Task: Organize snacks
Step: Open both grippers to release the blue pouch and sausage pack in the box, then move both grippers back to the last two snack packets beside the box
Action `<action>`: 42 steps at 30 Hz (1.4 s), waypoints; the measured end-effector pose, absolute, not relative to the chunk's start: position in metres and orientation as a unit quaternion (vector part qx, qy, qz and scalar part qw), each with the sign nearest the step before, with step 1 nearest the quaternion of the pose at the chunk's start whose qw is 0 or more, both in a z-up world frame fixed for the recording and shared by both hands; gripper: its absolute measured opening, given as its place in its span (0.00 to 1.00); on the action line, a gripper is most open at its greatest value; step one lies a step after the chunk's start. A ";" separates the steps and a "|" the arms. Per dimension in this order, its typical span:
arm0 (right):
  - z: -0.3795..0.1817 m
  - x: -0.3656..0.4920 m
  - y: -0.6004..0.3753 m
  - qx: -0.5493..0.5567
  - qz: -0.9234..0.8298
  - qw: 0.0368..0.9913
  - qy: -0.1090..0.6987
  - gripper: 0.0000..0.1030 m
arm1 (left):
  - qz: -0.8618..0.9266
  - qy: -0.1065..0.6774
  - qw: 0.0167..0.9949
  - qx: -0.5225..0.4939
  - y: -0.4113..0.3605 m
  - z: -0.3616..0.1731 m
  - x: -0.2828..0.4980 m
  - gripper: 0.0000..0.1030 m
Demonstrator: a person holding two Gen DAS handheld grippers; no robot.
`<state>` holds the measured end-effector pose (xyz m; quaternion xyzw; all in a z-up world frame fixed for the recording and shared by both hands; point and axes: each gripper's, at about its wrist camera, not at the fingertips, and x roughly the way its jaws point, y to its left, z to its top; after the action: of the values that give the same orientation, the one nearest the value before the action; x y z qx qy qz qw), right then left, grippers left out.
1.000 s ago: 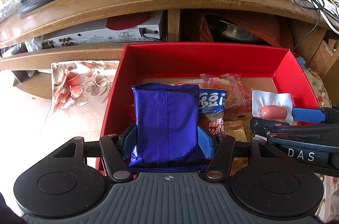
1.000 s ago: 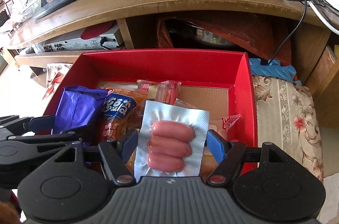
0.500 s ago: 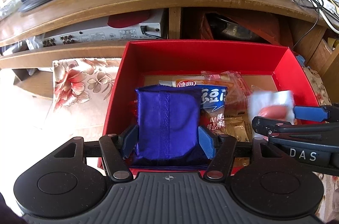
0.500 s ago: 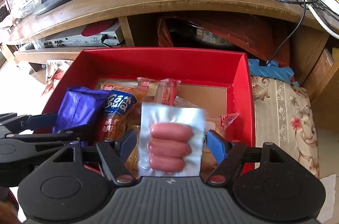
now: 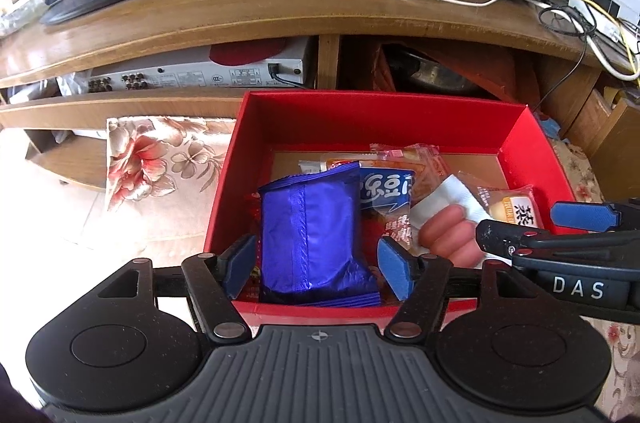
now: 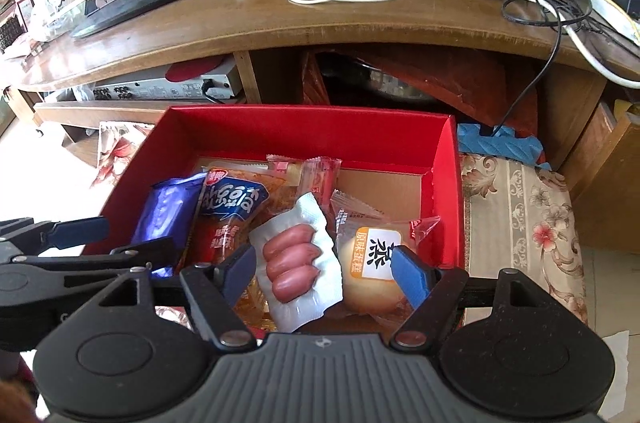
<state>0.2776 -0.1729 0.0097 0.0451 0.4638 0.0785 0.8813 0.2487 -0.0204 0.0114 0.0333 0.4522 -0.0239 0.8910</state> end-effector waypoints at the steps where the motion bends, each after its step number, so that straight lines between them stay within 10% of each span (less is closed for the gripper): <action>1: 0.011 0.276 -0.173 0.045 0.079 0.882 0.463 0.70 | -0.025 0.451 0.891 0.032 -0.020 0.013 0.247 0.72; 42: 0.006 0.206 -0.220 0.046 0.049 0.867 0.494 0.71 | -0.126 0.503 0.854 0.041 -0.066 -0.011 0.153 0.76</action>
<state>0.2060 -0.2205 0.0060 0.0460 0.4937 0.0490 0.8670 0.1528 -0.0658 -0.0109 0.0408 0.5031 -0.1263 0.8540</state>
